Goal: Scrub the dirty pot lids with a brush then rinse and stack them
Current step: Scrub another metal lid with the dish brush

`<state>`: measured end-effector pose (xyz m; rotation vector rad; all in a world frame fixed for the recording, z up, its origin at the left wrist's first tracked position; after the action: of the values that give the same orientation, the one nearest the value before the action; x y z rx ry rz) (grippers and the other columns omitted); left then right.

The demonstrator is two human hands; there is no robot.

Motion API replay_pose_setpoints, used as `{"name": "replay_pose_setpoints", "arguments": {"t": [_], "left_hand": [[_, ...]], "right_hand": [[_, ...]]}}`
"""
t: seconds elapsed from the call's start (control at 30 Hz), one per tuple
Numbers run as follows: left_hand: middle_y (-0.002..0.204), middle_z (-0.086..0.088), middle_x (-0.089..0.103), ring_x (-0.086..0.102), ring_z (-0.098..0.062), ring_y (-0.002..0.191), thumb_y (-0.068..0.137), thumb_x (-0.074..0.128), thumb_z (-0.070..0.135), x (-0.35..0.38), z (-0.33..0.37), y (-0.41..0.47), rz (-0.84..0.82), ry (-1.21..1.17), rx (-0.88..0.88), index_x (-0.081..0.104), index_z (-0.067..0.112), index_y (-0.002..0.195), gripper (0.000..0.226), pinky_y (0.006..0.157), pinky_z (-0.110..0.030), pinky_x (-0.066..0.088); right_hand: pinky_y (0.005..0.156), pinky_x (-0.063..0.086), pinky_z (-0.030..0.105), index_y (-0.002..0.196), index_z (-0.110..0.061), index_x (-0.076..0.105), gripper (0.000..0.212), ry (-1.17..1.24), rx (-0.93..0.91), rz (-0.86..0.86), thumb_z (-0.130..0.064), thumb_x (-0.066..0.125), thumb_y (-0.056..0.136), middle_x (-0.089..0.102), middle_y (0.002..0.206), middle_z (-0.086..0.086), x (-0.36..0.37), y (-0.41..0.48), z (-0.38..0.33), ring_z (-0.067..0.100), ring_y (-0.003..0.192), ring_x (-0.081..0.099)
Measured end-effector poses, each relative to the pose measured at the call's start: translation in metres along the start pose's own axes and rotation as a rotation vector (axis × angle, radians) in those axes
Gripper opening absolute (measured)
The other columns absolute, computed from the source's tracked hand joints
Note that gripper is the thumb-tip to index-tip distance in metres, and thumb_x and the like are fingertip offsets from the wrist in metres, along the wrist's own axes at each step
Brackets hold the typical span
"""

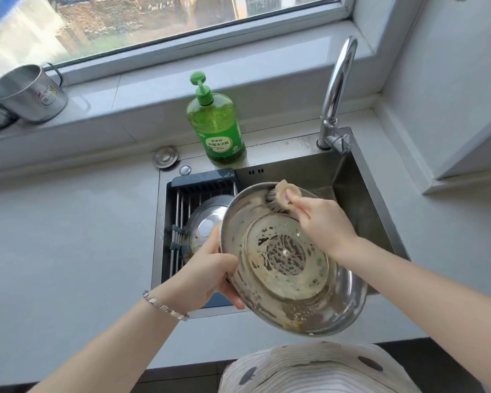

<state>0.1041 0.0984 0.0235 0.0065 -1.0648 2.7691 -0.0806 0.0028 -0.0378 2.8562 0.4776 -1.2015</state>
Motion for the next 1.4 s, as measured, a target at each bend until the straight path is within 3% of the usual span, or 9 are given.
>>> {"name": "replay_pose_setpoints", "arguments": {"t": [0.17, 0.4, 0.53, 0.77, 0.9, 1.0, 1.13, 1.23, 1.4], "left_hand": [[0.103, -0.013, 0.063, 0.066, -0.036, 0.063, 0.082, 0.033, -0.021, -0.002, 0.000, 0.000, 0.024, 0.014, 0.028, 0.024, 0.040, 0.137, 0.083, 0.036, -0.030, 0.049], [0.109, -0.015, 0.061, 0.065, -0.028, 0.056, 0.083, 0.035, -0.019, 0.012, 0.008, 0.010, -0.013, 0.033, 0.046, 0.023, 0.044, 0.135, 0.083, 0.035, -0.025, 0.046], [0.106, -0.017, 0.060, 0.064, -0.027, 0.053, 0.081, 0.032, -0.022, 0.000, 0.007, 0.003, 0.027, -0.030, 0.045, 0.027, 0.041, 0.134, 0.082, 0.034, -0.026, 0.047], [0.112, -0.016, 0.058, 0.066, -0.034, 0.058, 0.078, 0.040, -0.021, -0.016, -0.002, 0.000, 0.146, -0.087, 0.057, 0.022, 0.049, 0.138, 0.093, 0.034, -0.028, 0.048], [0.096, -0.007, 0.069, 0.065, -0.038, 0.063, 0.064, 0.044, -0.009, 0.004, -0.003, -0.001, 0.046, -0.047, 0.035, 0.025, 0.053, 0.133, 0.095, 0.034, -0.027, 0.047], [0.106, -0.017, 0.061, 0.063, -0.031, 0.054, 0.075, 0.040, -0.018, 0.001, 0.000, 0.001, 0.081, -0.100, 0.045, 0.023, 0.048, 0.138, 0.093, 0.032, -0.025, 0.045], [0.109, -0.010, 0.059, 0.065, -0.029, 0.053, 0.079, 0.033, -0.023, -0.006, 0.002, -0.003, 0.132, -0.041, 0.080, 0.018, 0.049, 0.141, 0.096, 0.033, -0.027, 0.046], [0.108, -0.004, 0.061, 0.066, -0.032, 0.058, 0.079, 0.034, -0.022, 0.005, 0.001, -0.002, 0.109, -0.007, 0.074, 0.015, 0.050, 0.141, 0.098, 0.034, -0.028, 0.047], [0.123, -0.015, 0.054, 0.068, -0.031, 0.058, 0.081, 0.037, -0.021, -0.006, 0.008, 0.004, 0.197, -0.075, 0.114, 0.017, 0.047, 0.143, 0.094, 0.033, -0.026, 0.046]], "right_hand": [[0.066, 0.038, 0.030, 0.130, -0.031, 0.054, 0.034, -0.036, 0.166, -0.034, -0.024, 0.044, 0.098, 0.069, 0.105, 0.010, 0.004, -0.011, 0.021, 0.029, 0.091, 0.060], [0.060, 0.045, 0.038, 0.132, -0.030, 0.052, 0.036, 0.063, -0.195, 0.008, -0.023, 0.048, 0.097, 0.066, 0.080, 0.005, 0.012, -0.010, -0.031, 0.020, 0.069, 0.054], [0.065, 0.043, 0.035, 0.131, -0.032, 0.053, 0.035, -0.065, 0.018, 0.020, -0.024, 0.046, 0.098, 0.069, 0.094, 0.011, -0.010, 0.006, 0.017, 0.029, 0.082, 0.059], [0.067, 0.044, 0.035, 0.128, -0.037, 0.054, 0.033, -0.242, 0.133, -0.227, -0.028, 0.039, 0.100, 0.068, 0.103, 0.010, 0.004, -0.035, 0.035, 0.031, 0.088, 0.060], [0.074, 0.048, 0.041, 0.130, -0.037, 0.053, 0.035, -0.229, 0.042, -0.119, -0.027, 0.038, 0.100, 0.066, 0.104, 0.014, 0.005, -0.003, 0.017, 0.036, 0.093, 0.059], [0.067, 0.042, 0.035, 0.135, -0.038, 0.046, 0.038, -0.327, -0.005, -0.122, -0.028, 0.030, 0.102, 0.063, 0.102, 0.013, 0.002, 0.000, 0.013, 0.034, 0.093, 0.057], [0.065, 0.040, 0.033, 0.142, -0.040, 0.033, 0.046, -0.587, 0.005, -0.267, -0.017, 0.028, 0.102, 0.049, 0.091, 0.007, -0.004, -0.018, 0.025, 0.026, 0.079, 0.051], [0.061, 0.037, 0.031, 0.143, -0.039, 0.028, 0.053, -0.648, 0.010, -0.273, -0.010, 0.029, 0.100, 0.042, 0.089, 0.004, -0.002, -0.010, 0.025, 0.024, 0.074, 0.046], [0.064, 0.037, 0.032, 0.141, -0.039, 0.034, 0.045, -0.658, 0.001, -0.358, -0.018, 0.028, 0.101, 0.058, 0.102, 0.009, 0.000, -0.030, 0.031, 0.029, 0.092, 0.058]]}}
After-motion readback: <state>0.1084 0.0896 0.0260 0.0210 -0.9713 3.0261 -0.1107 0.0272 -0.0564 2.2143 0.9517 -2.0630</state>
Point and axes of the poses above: each hand's wrist, its own y-axis towards the middle knuckle, its own x-axis out of the palm, z = x × y, the point moved 2 cm from there along y, towards the middle knuckle
